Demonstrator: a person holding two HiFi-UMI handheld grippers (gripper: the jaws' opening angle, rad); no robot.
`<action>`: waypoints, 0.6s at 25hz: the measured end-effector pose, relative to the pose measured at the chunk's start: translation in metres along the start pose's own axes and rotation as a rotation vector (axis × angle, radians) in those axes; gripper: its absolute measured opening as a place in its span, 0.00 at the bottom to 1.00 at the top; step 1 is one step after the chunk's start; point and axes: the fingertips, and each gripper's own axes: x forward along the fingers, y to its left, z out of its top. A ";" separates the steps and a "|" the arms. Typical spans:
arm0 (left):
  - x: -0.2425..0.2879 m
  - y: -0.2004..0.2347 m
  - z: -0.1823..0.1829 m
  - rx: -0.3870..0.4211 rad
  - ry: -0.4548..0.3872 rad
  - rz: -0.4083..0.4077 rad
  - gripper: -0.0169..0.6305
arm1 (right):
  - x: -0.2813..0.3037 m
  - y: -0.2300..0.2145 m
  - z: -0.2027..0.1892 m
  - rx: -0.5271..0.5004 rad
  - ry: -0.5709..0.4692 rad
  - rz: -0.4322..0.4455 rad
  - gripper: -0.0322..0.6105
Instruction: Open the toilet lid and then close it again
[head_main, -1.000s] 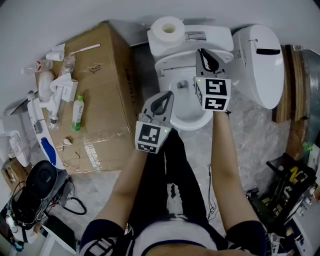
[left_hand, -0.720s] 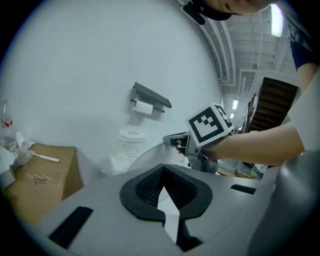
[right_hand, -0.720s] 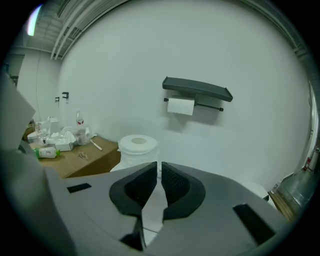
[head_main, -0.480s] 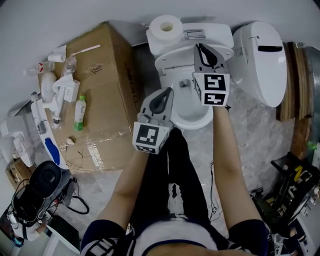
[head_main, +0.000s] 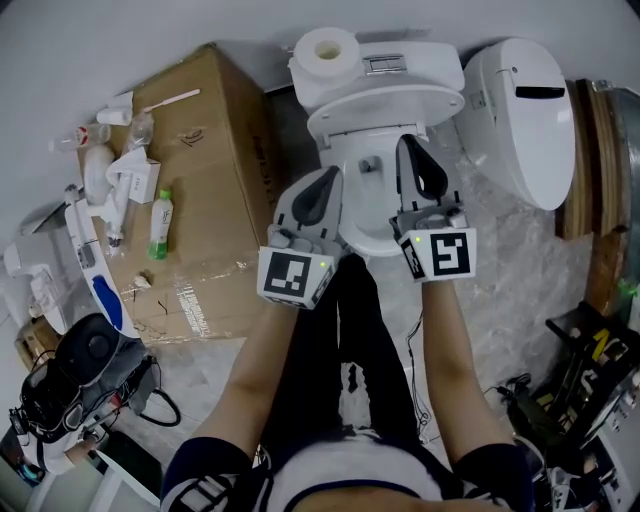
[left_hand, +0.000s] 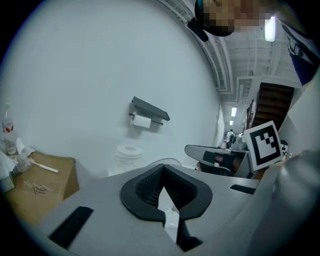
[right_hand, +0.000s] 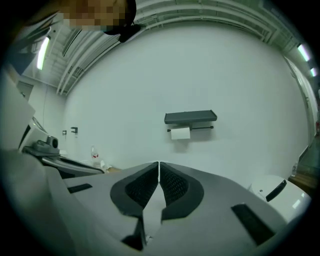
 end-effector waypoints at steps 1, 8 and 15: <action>0.000 -0.002 0.000 0.007 0.001 -0.008 0.04 | -0.009 0.004 -0.003 0.011 0.006 -0.004 0.07; -0.006 -0.021 -0.009 0.034 0.030 -0.046 0.04 | -0.041 0.027 -0.021 0.014 0.036 0.017 0.07; -0.006 -0.030 -0.015 0.030 0.046 -0.063 0.04 | -0.035 0.032 -0.021 -0.321 0.121 0.086 0.07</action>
